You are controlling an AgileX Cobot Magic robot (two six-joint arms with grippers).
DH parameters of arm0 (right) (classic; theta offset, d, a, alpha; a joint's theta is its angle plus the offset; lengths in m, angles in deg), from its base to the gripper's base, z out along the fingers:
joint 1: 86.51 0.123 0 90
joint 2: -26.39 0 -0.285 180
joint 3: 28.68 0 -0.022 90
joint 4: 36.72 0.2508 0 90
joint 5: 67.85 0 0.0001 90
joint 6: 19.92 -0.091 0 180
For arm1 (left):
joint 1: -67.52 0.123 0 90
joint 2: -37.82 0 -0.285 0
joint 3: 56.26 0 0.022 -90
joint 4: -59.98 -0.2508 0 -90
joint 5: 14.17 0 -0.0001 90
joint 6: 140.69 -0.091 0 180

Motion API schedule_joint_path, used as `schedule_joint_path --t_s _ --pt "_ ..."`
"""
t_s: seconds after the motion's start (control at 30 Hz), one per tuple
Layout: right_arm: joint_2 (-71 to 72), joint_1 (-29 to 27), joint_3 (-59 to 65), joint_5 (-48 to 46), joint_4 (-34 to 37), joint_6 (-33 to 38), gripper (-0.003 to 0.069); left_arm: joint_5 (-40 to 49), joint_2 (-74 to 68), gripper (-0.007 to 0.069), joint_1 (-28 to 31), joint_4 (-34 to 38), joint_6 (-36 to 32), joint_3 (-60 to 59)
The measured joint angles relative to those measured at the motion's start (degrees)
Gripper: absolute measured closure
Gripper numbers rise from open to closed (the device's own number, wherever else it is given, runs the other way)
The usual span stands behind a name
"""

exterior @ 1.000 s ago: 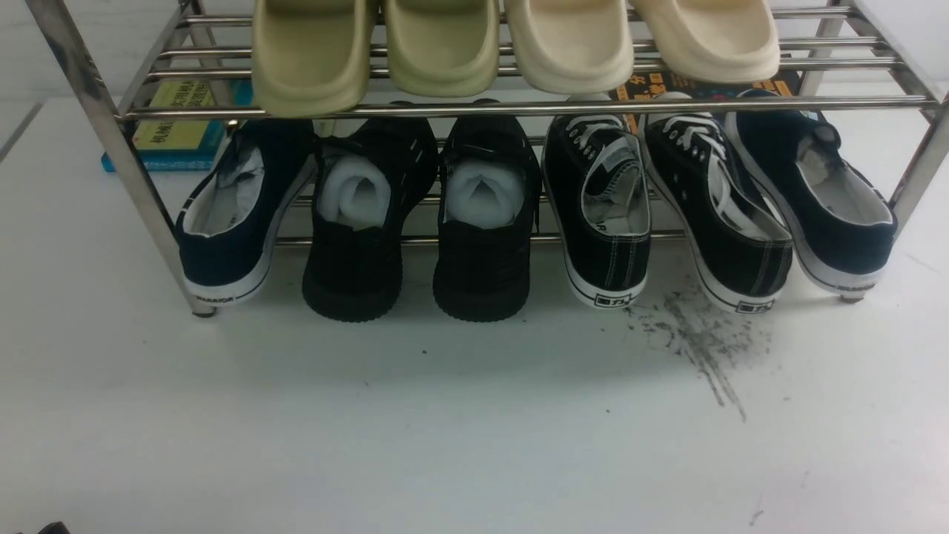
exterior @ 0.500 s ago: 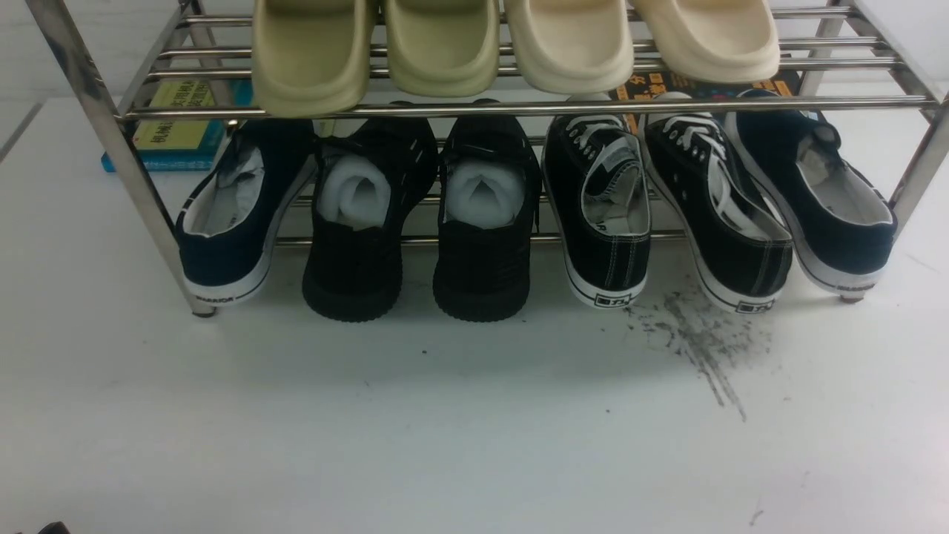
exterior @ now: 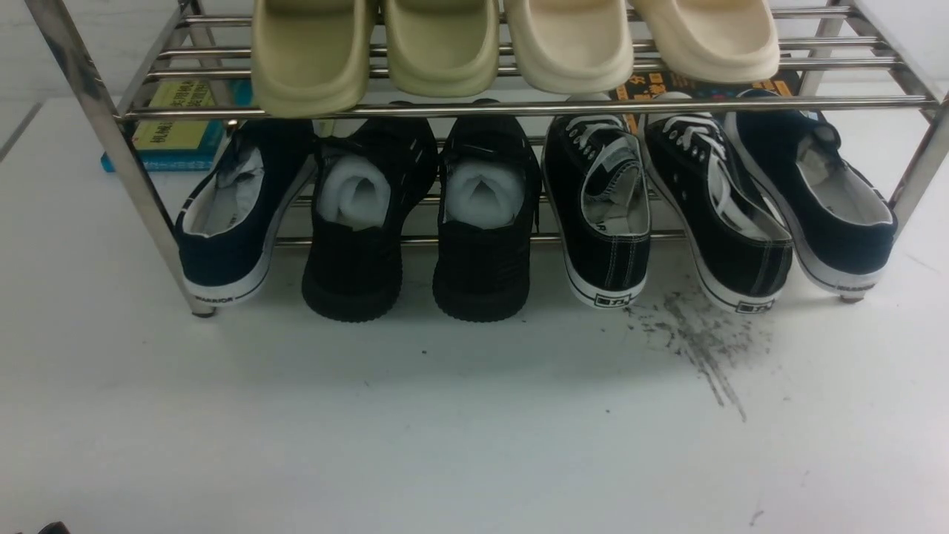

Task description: Take the shoes off the shelf with your hand on the white table.

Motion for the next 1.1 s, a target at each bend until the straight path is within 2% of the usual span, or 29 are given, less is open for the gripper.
schedule_joint_path --t_s 0.13,0.23,0.37,0.43,0.53,0.6,0.67,0.77,0.9,0.97,1.1 --pt "0.00 0.00 0.00 1.15 5.89 -8.50 0.0421 0.00 0.00 0.0382 0.00 0.00 0.00 0.00" --pt "0.00 0.00 0.00 1.35 6.43 -10.85 0.0421 0.00 0.00 0.0382 0.00 0.00 0.00 0.00" --pt "0.00 0.60 -1.46 1.75 5.95 -10.64 0.0422 0.00 0.00 0.0382 0.00 0.00 0.00 0.00" --pt "-0.09 0.86 -5.70 1.61 3.61 -8.02 0.0442 0.00 0.00 0.0382 0.00 0.00 0.00 0.00" --pt "-3.13 0.94 -14.82 0.04 -2.85 -2.97 0.0519 0.00 0.00 0.0382 0.00 0.00 0.00 0.00" --pt "-8.31 0.93 -21.75 -4.02 -7.69 0.22 0.0594 0.00 0.00 0.0382 0.00 0.00 0.00 0.00" --pt "-14.25 0.93 -28.48 -11.90 -11.78 2.70 0.0662 0.00 0.00 0.0382 0.00 0.00 0.00 0.00" --pt "-22.79 0.93 -33.80 -23.13 -13.89 4.02 0.0671 0.00 0.00 0.0382 0.00 0.00 0.00 0.00" --pt "-36.25 0.93 -36.75 -40.26 -12.42 6.96 0.0670 0.00 0.00 0.0382 0.00 0.00 0.00 0.00" --pt "-42.72 0.93 -36.80 -43.53 -9.39 10.26 0.0669 0.00 0.00 0.0382 0.00 0.00 0.00 0.00" --pt "-52.69 0.93 -37.49 -43.51 2.49 22.73 0.0665 0.00 0.00 0.0382 0.00 0.00 0.00 0.00"
